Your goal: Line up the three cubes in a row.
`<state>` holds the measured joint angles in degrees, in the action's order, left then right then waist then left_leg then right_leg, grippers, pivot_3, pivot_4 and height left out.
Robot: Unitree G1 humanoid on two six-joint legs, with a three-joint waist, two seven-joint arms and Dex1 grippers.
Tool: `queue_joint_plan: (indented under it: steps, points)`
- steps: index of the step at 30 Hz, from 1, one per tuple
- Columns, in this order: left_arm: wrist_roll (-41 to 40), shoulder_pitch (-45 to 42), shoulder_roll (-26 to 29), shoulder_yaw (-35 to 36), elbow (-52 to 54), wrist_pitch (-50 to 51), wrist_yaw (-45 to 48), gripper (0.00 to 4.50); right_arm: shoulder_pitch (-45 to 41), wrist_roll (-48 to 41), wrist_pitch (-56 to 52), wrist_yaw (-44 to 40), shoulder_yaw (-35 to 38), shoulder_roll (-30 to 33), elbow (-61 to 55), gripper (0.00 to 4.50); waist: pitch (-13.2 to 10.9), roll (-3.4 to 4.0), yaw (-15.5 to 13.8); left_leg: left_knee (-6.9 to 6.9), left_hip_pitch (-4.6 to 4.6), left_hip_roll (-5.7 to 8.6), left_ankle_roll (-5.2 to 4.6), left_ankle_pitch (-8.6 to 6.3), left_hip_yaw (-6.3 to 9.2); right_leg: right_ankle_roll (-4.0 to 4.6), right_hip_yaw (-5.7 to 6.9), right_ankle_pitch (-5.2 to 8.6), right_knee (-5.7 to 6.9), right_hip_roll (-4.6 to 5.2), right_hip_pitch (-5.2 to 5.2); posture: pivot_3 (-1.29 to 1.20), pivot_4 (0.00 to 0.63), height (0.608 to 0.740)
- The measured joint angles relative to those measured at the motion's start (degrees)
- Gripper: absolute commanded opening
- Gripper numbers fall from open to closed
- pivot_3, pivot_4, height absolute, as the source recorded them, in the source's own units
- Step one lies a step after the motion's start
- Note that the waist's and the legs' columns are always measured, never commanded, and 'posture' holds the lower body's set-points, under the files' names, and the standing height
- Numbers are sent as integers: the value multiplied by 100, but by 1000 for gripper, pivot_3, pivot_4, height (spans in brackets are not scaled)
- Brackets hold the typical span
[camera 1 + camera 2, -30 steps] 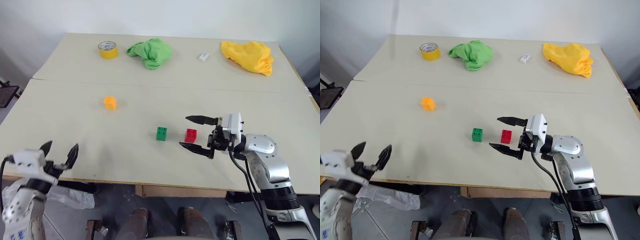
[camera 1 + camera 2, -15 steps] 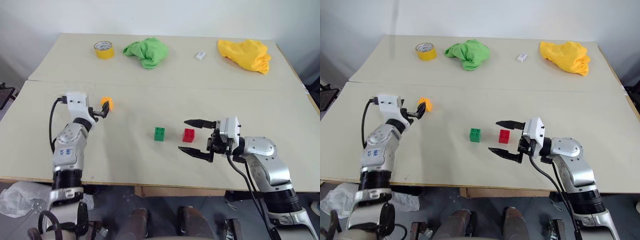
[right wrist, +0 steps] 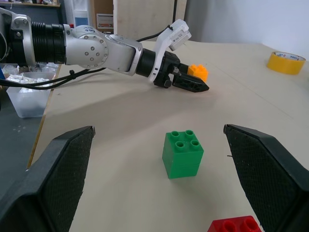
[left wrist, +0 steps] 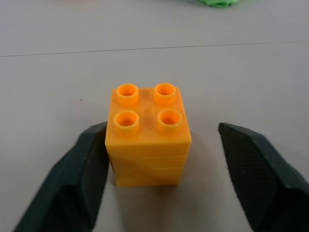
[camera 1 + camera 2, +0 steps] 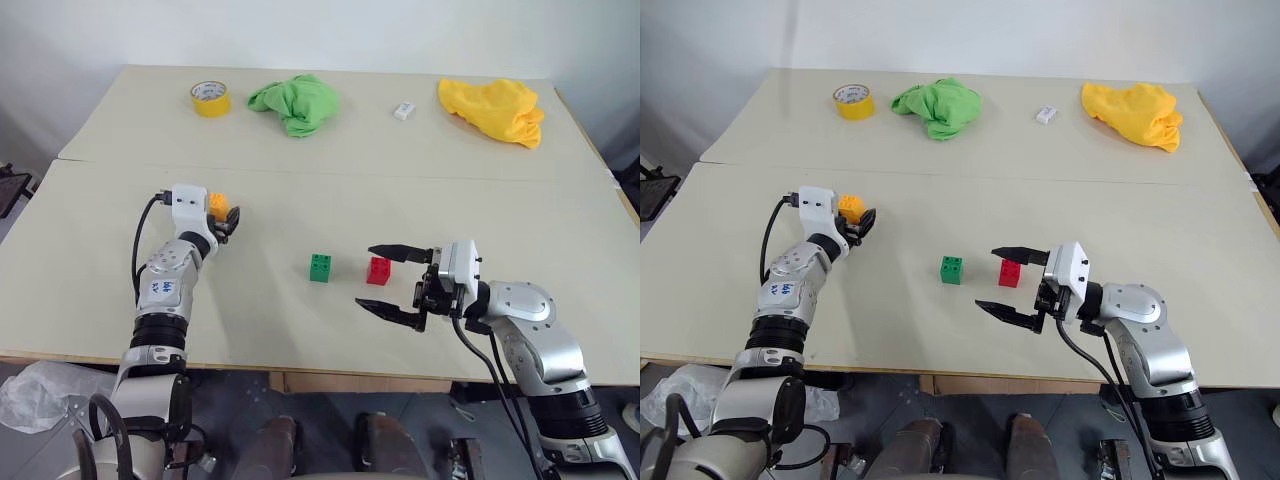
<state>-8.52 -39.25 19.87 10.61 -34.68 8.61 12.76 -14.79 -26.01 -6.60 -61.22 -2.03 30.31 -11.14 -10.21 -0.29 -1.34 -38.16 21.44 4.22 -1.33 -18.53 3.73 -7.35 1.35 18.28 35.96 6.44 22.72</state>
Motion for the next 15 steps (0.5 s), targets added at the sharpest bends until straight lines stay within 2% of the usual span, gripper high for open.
queue_joint_plan:
  steps: [3, 7, 11, 15]
  points:
    - [-66, 66, 35, 17, 68, -92, 254, 1670, 50, 19, 2, 35, 2, 42, -8, 4500, 0, 0, 0, 1, 1, 0, 0, 0, 0, 0, 0, 0, -1, 1, 0, 0, 150, 740]
    - [-520, 573, 244, 153, 559, -216, 1168, 1670, 148, 44, 8, 164, 20, 50, -105, 4500, 0, 0, 50, 4, 2, -6, 1, 0, -1, 0, -2, 0, -3, 3, 4, 0, 150, 740]
    - [-983, 1023, 1056, 50, 989, -600, 3229, 1670, 347, 70, 7, 281, 47, 86, -274, 4500, 0, 0, 109, 6, 2, -10, 6, 3, 0, 4, -4, 2, -6, 3, 1, 0, 150, 740]
    - [-977, 684, 1661, -409, 789, -1304, 5119, 1670, 491, 73, 5, 307, 80, 178, -337, 4500, 0, 1, 51, -2, 1, 4, -1, 7, 11, 4, -5, 2, -24, 9, -11, 0, 150, 740]
